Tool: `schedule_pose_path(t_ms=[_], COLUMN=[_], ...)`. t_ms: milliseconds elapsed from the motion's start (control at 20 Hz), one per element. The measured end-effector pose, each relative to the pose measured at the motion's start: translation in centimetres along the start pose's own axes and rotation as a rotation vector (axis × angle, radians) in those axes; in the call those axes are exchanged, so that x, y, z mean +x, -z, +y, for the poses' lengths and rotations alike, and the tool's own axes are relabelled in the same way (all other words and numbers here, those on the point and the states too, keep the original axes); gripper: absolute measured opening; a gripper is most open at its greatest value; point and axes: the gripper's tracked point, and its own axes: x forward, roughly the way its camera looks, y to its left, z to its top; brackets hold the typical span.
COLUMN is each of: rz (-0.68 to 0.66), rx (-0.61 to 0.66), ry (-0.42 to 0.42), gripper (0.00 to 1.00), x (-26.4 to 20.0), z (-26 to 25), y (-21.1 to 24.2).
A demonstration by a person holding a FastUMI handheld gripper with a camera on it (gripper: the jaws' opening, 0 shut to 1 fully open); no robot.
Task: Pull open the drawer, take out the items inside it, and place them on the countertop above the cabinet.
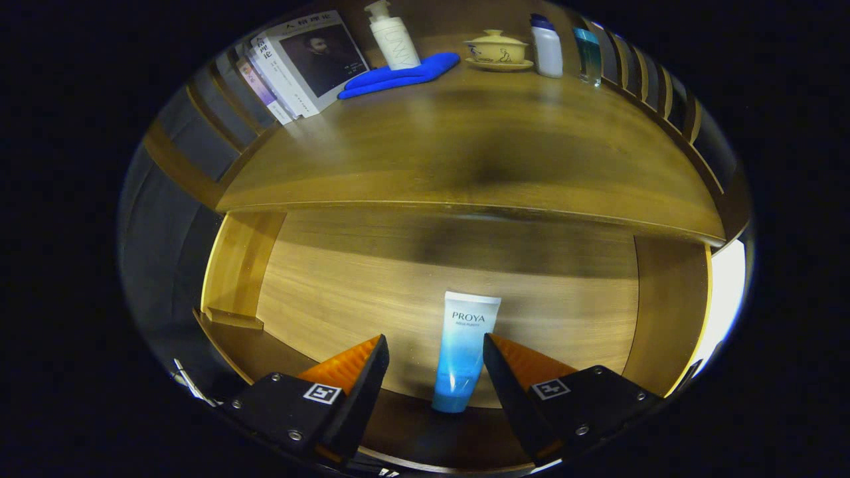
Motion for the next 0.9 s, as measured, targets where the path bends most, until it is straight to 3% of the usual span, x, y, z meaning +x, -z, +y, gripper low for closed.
schedule_pose_path(t_ms=[350,550,600,800,900], rz=[0.145,0.141,0.136,0.087,0.048], rx=[-0.066,-0.073,-0.097,-0.134,-0.126], ry=[0.067,0.092,0.112,0.101,0.083], gripper=[0.89,0.84,0.8,0.49,0.44], x=[2.2,2.7,2.7,2.3,2.2], z=[-1.4,-1.6,-2.1,-2.5,-2.4], y=[3.5,3.0,3.0,3.0,2.8])
